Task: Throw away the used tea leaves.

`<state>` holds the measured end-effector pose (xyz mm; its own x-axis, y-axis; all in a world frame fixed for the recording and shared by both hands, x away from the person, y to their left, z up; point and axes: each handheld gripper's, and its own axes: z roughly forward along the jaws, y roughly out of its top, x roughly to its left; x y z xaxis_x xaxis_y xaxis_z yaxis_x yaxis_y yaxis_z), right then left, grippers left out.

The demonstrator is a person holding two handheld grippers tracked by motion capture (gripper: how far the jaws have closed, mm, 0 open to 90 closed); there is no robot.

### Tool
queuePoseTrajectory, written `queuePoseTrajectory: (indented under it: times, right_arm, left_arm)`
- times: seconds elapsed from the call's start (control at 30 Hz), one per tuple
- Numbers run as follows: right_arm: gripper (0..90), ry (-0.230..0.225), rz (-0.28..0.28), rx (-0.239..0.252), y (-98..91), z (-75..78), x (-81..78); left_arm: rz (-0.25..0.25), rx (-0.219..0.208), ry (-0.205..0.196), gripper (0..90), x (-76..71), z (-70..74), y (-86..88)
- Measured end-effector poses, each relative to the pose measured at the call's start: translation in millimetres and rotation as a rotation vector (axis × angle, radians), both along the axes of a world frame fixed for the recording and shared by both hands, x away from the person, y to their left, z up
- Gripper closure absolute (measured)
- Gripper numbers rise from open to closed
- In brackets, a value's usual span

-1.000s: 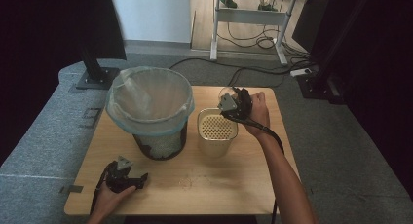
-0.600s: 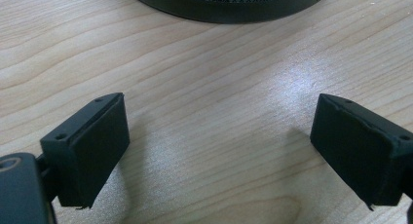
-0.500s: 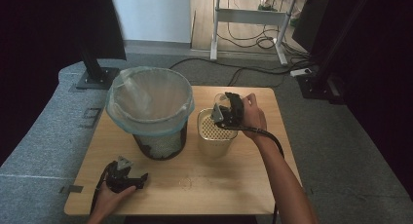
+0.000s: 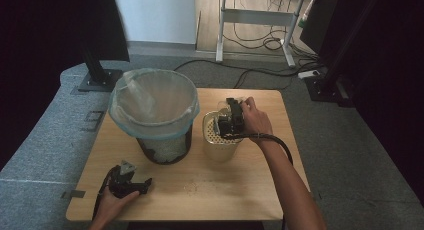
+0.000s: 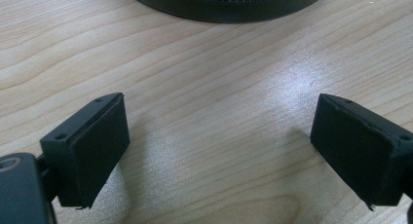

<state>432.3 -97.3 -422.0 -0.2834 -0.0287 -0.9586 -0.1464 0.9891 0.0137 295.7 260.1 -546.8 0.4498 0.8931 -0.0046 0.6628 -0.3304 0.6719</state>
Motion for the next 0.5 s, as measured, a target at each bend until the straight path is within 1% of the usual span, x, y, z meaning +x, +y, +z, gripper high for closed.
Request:
queuePoseTrajectory:
  times: [0.1,0.13,0.27,0.33,0.4,0.43,0.47,0.5]
  right_arm:
    - [36.9,-0.031,0.011,-0.051,-0.3,-1.3,0.0]
    - [36.9,-0.038,-0.001,-0.07,-0.4,-1.4,-1.1]
    - [37.0,-0.078,0.005,-0.157,-0.3,-3.1,-0.8]
    - [37.1,-0.111,0.02,-0.193,0.4,-4.5,-0.5]
    - [37.3,-0.14,0.02,-0.252,1.9,-4.2,-1.0]
    - [37.4,-0.167,0.029,-0.292,2.4,-4.6,-0.3]
    - [37.5,-0.214,0.033,-0.38,3.4,-6.7,0.2]
    - [37.5,-0.214,0.033,-0.38,3.4,-6.7,0.2]
  left_arm:
    - [0.0,0.0,0.0,6.6,0.0,0.0,0.0]
    - [0.001,0.0,-0.001,6.6,0.0,-0.1,-0.1]
    - [0.0,0.001,0.0,6.6,-0.1,0.0,0.0]
    - [0.0,0.0,0.0,6.6,-0.2,0.0,0.0]
    - [-0.001,0.0,0.0,6.6,-0.3,0.0,0.0]
    - [-0.001,0.0,0.0,6.6,-0.3,0.0,0.0]
    - [-0.001,0.0,0.0,6.6,-0.3,0.0,0.0]
    - [-0.001,0.0,0.0,6.6,-0.3,0.0,0.0]
